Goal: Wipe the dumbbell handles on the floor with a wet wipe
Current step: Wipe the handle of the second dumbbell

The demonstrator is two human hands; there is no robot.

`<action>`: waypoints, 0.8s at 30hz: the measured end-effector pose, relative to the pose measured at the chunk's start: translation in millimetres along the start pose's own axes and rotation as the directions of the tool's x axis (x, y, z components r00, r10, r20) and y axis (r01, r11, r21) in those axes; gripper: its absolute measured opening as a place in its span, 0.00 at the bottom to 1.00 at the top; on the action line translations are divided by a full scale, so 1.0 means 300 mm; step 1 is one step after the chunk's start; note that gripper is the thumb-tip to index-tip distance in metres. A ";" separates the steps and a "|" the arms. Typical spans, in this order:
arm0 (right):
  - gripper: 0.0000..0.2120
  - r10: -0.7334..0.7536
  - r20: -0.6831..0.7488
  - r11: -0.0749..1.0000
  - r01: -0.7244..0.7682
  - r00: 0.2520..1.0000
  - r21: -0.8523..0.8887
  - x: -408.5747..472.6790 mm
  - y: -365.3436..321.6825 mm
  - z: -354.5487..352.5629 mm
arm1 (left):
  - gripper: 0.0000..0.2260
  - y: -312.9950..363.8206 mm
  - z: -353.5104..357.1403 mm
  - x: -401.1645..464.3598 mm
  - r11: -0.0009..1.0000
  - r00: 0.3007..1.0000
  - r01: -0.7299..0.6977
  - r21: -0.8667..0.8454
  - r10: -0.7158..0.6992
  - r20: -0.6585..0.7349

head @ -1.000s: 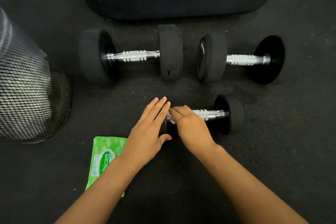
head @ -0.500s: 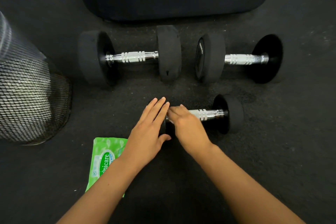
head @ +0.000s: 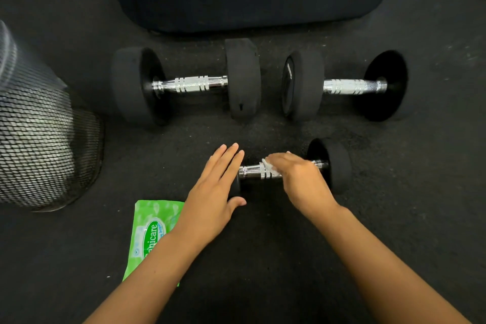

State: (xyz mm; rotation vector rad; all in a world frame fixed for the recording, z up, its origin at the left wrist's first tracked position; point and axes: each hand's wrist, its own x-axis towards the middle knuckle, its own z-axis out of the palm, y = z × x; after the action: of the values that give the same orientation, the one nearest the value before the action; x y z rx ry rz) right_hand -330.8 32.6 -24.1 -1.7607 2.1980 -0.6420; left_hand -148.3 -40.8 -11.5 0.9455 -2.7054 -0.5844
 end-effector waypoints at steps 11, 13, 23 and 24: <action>0.19 0.001 0.020 1.000 -0.001 1.000 -0.031 0.035 -0.046 0.012 | 0.41 -0.004 0.004 0.012 1.000 1.000 0.015 -0.005 -0.015 -0.007; 0.19 -0.041 0.034 0.999 0.042 0.999 -0.034 0.037 -0.091 0.043 | 0.41 -0.009 -0.002 0.023 1.000 1.000 0.022 -0.015 -0.022 -0.003; 0.18 -0.210 -0.018 0.973 0.207 0.977 -0.105 0.023 -0.102 0.070 | 0.42 -0.008 -0.011 0.027 0.999 1.000 0.025 -0.031 -0.025 0.014; 0.18 -0.251 -0.010 0.962 0.249 0.968 -0.116 0.003 -0.093 0.072 | 0.42 -0.009 -0.014 0.027 0.999 0.999 0.026 -0.034 -0.025 0.020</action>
State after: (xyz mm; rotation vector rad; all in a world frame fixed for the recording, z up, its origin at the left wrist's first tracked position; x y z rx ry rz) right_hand -297.2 23.1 -29.4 -2.1228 2.0826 -0.6046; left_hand -151.7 -49.1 -8.5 0.9722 -2.6953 -0.6465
